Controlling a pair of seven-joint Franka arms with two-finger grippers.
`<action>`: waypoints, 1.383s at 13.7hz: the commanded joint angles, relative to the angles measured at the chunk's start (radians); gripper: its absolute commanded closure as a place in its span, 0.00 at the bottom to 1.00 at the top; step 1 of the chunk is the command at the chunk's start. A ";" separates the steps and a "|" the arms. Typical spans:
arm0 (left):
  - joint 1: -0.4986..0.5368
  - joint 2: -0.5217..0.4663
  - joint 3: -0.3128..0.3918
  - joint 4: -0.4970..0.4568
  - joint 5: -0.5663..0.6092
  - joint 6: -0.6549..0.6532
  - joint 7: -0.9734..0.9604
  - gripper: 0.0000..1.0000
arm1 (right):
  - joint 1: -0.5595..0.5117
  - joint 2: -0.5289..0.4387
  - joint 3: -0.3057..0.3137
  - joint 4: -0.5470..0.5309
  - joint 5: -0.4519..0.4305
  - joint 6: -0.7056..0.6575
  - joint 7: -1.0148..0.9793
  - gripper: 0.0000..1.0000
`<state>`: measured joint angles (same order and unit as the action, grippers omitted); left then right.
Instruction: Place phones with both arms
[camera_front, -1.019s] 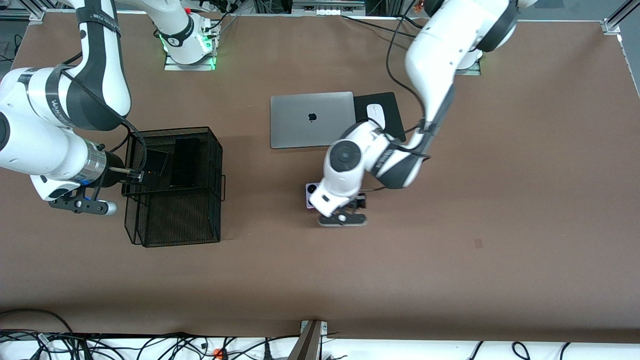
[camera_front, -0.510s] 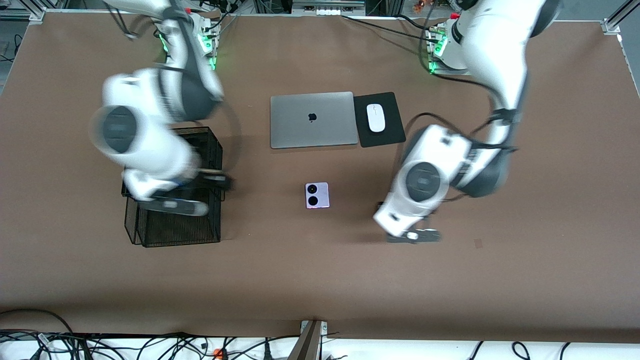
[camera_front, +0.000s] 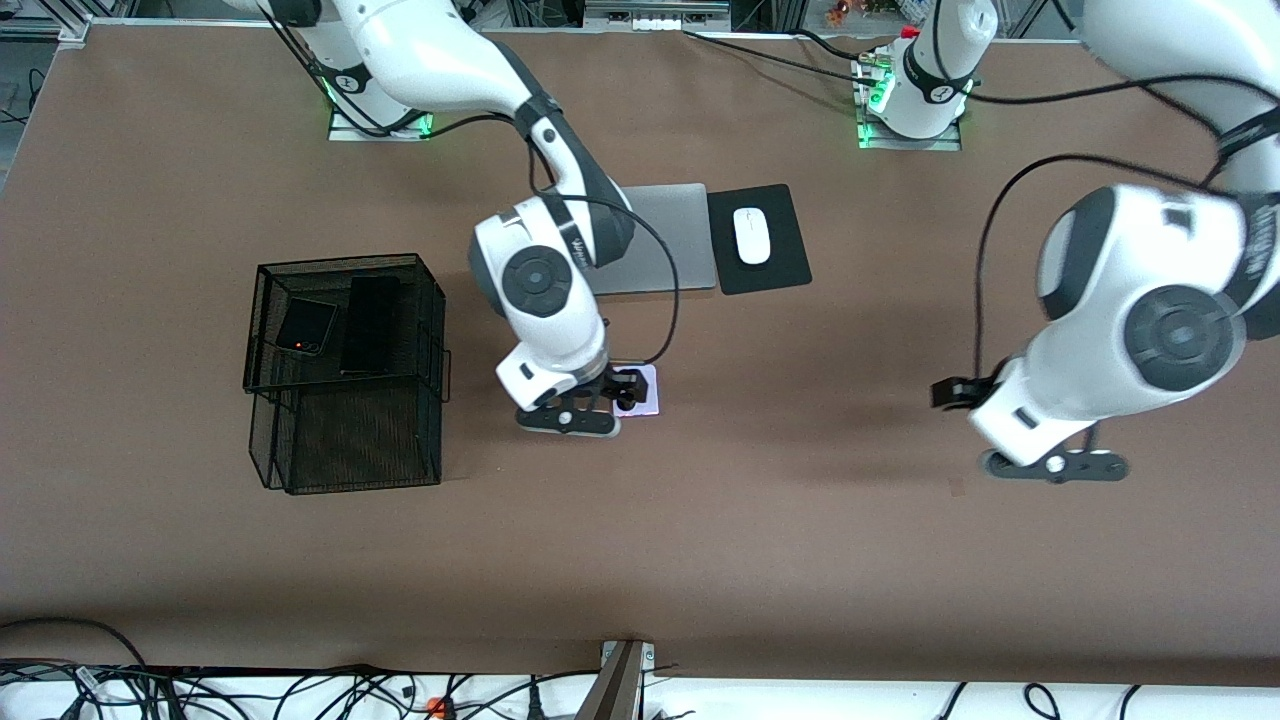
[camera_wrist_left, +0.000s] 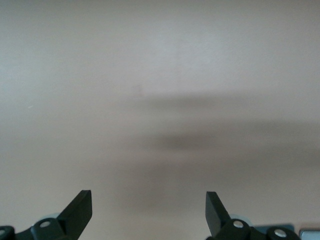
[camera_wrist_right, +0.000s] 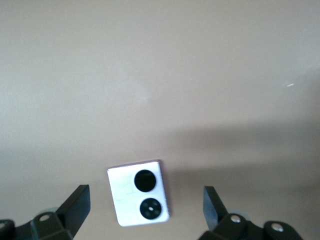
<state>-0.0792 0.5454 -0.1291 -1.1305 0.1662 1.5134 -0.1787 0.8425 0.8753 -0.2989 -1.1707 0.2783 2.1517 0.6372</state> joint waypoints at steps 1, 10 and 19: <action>0.048 -0.119 -0.009 -0.069 0.021 -0.054 0.061 0.00 | 0.026 0.062 -0.003 0.042 -0.005 0.043 0.036 0.00; 0.068 -0.275 -0.021 -0.116 0.004 -0.182 0.088 0.00 | 0.083 0.183 -0.002 0.032 -0.051 0.203 0.036 0.00; 0.111 -0.416 -0.021 -0.412 -0.108 0.039 0.088 0.00 | 0.093 0.186 -0.002 0.017 -0.122 0.203 0.036 0.00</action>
<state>0.0007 0.2073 -0.1473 -1.4339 0.0919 1.4852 -0.1115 0.9235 1.0526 -0.2973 -1.1651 0.1734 2.3519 0.6618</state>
